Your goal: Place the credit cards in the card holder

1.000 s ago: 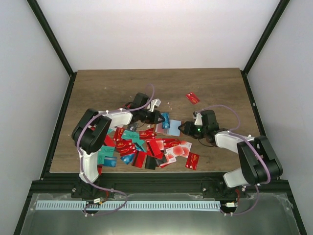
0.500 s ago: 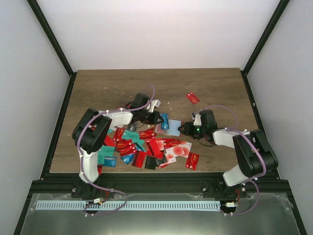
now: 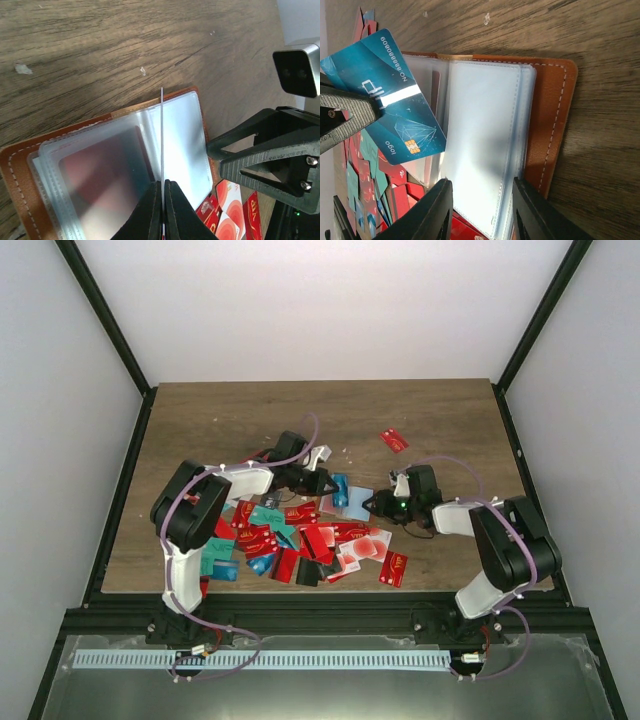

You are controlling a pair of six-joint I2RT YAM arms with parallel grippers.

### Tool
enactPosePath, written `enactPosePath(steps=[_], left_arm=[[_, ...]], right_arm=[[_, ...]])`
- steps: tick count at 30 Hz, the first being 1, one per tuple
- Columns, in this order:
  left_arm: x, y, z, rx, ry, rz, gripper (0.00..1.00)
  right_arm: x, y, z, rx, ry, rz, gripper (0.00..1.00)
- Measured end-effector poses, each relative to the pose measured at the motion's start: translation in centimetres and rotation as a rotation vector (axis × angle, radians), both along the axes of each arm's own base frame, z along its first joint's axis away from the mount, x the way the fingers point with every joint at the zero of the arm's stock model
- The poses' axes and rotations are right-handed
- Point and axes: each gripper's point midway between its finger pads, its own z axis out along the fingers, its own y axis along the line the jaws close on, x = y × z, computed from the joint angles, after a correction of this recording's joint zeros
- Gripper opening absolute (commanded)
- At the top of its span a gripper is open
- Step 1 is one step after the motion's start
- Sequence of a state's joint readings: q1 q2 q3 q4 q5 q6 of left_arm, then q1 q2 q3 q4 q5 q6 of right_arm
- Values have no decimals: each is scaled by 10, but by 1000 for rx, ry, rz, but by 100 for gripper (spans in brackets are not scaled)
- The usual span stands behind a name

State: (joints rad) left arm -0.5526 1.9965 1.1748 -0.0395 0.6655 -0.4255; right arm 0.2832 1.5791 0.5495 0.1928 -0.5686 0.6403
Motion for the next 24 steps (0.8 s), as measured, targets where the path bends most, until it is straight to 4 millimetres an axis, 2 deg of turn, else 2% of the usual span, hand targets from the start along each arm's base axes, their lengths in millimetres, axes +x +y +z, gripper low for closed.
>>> enactPosePath(steps=[16, 24], left_arm=[[-8, -6, 1, -42, 50, -23, 4], [-11, -4, -8, -17, 100, -19, 4]], right_arm=[[1, 1, 0, 9, -3, 3, 33], [1, 1, 0, 9, -4, 2, 33]])
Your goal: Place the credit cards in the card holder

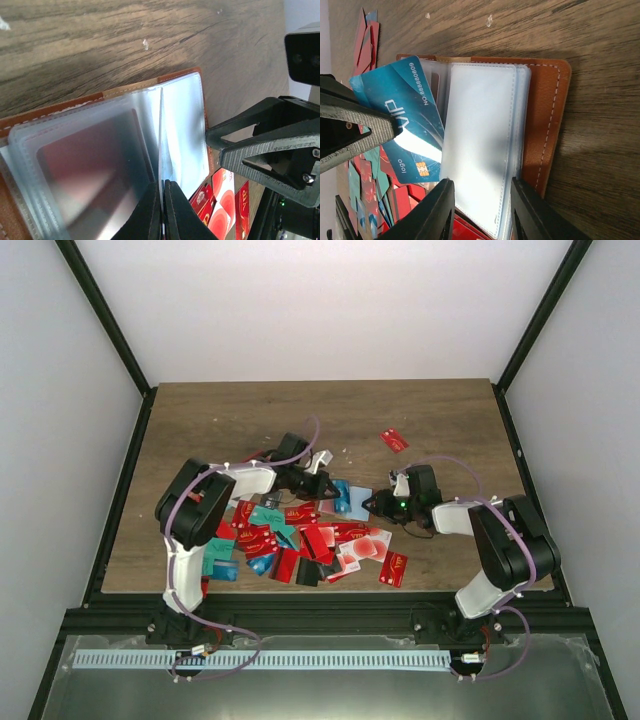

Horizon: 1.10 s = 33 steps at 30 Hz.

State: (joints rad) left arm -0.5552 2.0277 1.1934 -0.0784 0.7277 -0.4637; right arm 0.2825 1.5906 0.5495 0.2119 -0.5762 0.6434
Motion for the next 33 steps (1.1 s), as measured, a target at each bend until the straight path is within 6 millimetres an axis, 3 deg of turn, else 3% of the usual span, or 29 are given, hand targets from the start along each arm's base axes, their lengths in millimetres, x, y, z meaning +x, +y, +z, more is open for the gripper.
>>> enactPosePath(steps=[33], left_arm=[[-7, -13, -14, 58, 173, -97, 4]], right_arm=[[4, 3, 1, 17, 4, 15, 32]])
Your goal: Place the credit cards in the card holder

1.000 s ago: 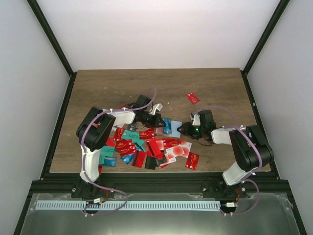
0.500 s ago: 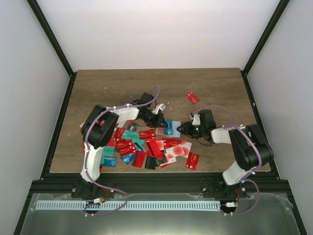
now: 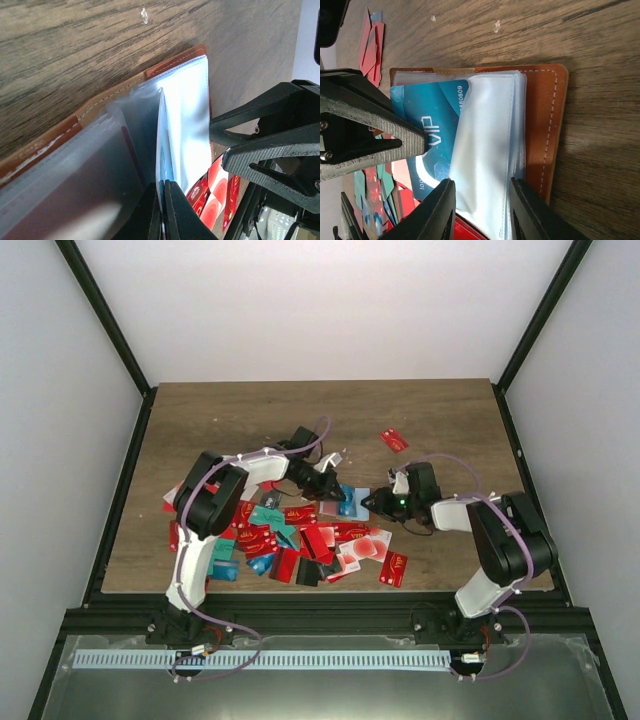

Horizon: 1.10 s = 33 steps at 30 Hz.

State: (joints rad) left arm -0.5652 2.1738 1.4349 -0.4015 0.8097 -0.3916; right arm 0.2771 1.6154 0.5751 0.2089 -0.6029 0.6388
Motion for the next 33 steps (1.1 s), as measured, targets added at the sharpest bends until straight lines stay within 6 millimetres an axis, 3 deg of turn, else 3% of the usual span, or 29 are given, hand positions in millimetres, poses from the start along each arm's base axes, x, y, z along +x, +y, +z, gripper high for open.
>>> enactPosePath(steps=[17, 33], left_arm=[[-6, 3, -4, 22, 16, -53, 4], [-5, 4, -1, 27, 33, -19, 4]], right_arm=[[8, 3, 0, -2, -13, 15, 29], [13, 2, -6, -22, -12, 10, 1]])
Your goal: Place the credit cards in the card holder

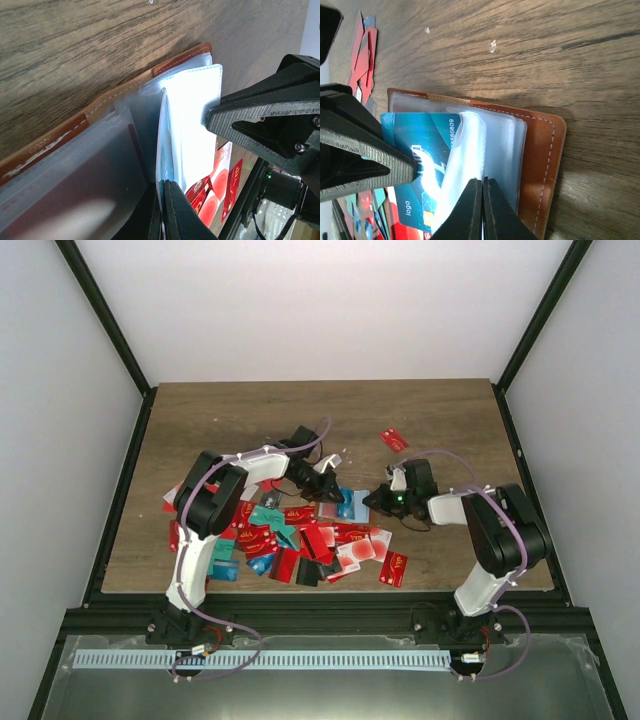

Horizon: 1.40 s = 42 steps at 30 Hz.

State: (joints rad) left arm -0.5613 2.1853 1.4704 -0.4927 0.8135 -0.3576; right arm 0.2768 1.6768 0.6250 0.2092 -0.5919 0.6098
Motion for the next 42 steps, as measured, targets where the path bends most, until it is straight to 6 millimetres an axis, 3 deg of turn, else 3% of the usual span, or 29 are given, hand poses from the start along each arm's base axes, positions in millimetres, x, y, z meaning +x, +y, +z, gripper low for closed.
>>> enactPosePath(steps=[25, 42], left_arm=[[-1, 12, -3, 14, -8, -27, 4], [-4, 3, -2, -30, 42, -46, 4]], right_arm=[[1, -1, -3, -14, 1, -3, 1], [1, -1, -3, -14, 1, -3, 1]])
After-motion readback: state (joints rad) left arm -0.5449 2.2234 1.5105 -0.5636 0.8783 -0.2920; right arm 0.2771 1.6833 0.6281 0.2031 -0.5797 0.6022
